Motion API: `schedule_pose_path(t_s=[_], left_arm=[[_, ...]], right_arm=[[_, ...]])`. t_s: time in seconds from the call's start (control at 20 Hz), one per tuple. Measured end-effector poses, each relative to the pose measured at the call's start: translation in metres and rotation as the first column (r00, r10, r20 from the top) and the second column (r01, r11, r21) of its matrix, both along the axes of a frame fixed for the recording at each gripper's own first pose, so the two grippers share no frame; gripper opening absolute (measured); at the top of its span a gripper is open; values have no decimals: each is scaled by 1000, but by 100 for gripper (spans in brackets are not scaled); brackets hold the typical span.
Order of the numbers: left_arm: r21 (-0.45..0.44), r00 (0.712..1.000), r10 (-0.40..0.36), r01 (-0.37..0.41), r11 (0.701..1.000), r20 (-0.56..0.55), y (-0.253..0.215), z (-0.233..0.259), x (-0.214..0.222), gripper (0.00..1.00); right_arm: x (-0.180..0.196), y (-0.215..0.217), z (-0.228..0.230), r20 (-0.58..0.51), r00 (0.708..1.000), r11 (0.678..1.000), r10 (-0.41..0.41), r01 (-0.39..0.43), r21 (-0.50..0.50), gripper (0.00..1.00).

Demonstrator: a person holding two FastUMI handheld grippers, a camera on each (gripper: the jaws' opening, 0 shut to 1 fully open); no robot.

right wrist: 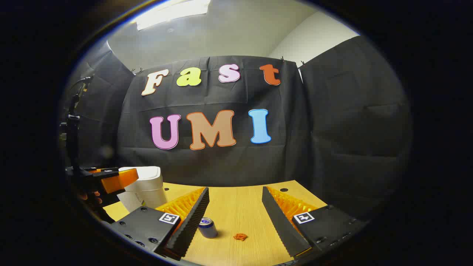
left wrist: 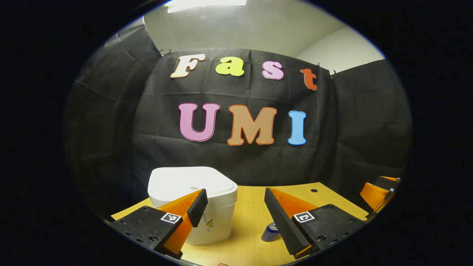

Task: Press the lid of the desktop garbage bin to open it, pick up the crumpled paper on the desktop and throw it into the bin, then pick up the pop can on the desktop and drop it into the bin, and finally close the garbage bin lid.

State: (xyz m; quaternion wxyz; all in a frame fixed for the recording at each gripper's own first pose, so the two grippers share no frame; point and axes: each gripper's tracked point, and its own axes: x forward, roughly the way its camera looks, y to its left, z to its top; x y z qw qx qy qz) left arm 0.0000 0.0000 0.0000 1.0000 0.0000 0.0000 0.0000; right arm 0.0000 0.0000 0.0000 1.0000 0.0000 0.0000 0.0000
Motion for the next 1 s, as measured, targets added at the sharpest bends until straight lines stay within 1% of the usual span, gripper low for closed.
schedule_pose_path(t_s=[0.05,0.35,0.4,0.85,1.0], left_arm=[[-1,1000,0,0,1000,-2,0,-1,-1,94],[2,1000,4,-4,1000,-4,4,-1,-3,94],[2,1000,4,-4,1000,-5,4,-2,-4,96],[10,1000,8,-8,1000,-4,6,1,-8,94],[14,1000,13,-13,1000,-3,7,1,-10,96]], right_arm=[[0,0,-1,0,1000,1000,0,0,0,96],[0,2,-5,-13,1000,1000,-2,2,1,96],[0,3,-5,-14,1000,1000,-1,1,1,96],[-3,4,-7,-23,1000,1000,3,-2,19,96],[-4,5,-6,-24,1000,1000,8,-8,20,96]])
